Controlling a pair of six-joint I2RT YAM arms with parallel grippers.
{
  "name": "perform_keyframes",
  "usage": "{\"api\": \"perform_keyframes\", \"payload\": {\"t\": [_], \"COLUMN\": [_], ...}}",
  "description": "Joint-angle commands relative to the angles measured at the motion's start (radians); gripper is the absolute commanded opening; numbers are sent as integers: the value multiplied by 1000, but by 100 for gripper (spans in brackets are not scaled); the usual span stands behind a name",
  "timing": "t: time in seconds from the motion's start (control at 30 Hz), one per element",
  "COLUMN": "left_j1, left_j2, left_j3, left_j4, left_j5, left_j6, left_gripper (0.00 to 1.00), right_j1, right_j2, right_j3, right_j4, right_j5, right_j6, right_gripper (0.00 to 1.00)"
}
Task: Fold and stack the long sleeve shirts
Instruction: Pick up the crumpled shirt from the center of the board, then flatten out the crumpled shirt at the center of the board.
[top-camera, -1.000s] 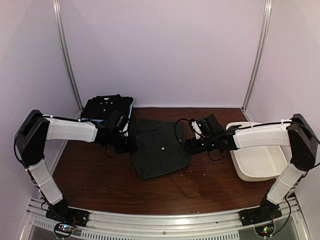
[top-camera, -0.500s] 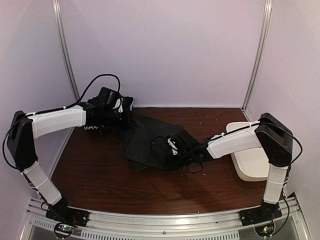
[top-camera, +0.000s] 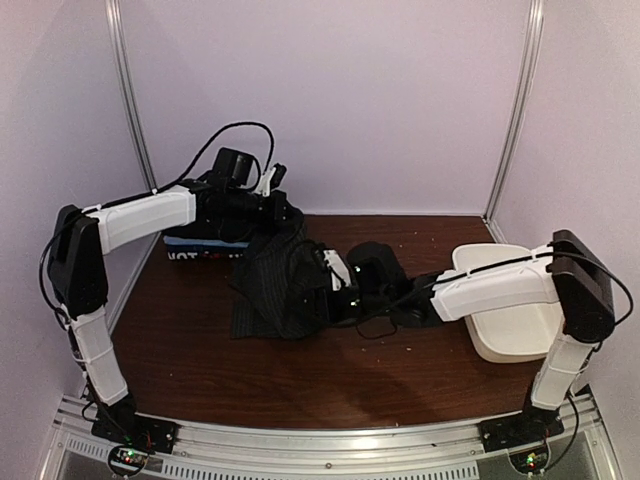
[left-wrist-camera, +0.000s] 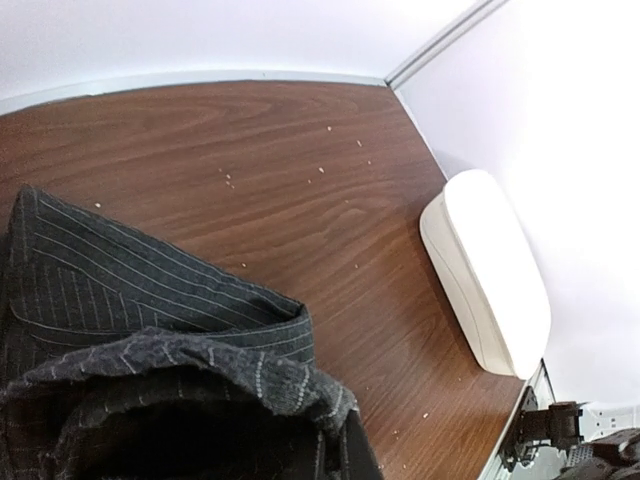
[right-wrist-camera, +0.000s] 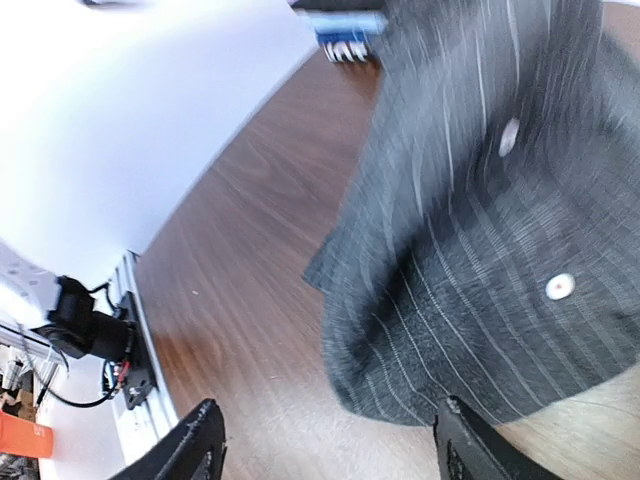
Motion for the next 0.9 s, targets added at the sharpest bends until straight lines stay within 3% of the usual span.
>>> {"api": "perform_keyframes", "payload": {"t": [0.0, 0.23, 0.37, 0.57, 0.6, 0.63, 0.8, 0.87], "left_j1": [-11, -81, -228, -492, -522, -542, -567, -567], "left_j2": [28, 42, 45, 76, 73, 69, -9, -48], "left_j3": [25, 35, 11, -80, -101, -118, -166, -163], "left_j4": [31, 14, 11, -65, -78, -84, -75, -72], "left_j5": [144, 274, 299, 253, 236, 218, 139, 115], "left_j6": [64, 105, 116, 199, 201, 198, 158, 147], "left_gripper": [0, 0, 0, 0, 4, 14, 51, 59], "right_j1": [-6, -15, -41, -78, -83, -84, -93, -95], "right_j2": [-240, -540, -655, -769, -779, -785, -782, -765], "right_j3": [-116, -199, -212, -238, -242, -245, -253, -250], "right_j4": [97, -91, -191, -299, -312, -325, -353, -362], "right_j5": [95, 513, 676, 780, 785, 791, 791, 785], "right_j6": [-37, -41, -41, -46, -47, -49, -65, -70], "right_gripper": [77, 83, 85, 86, 86, 86, 87, 88]}}
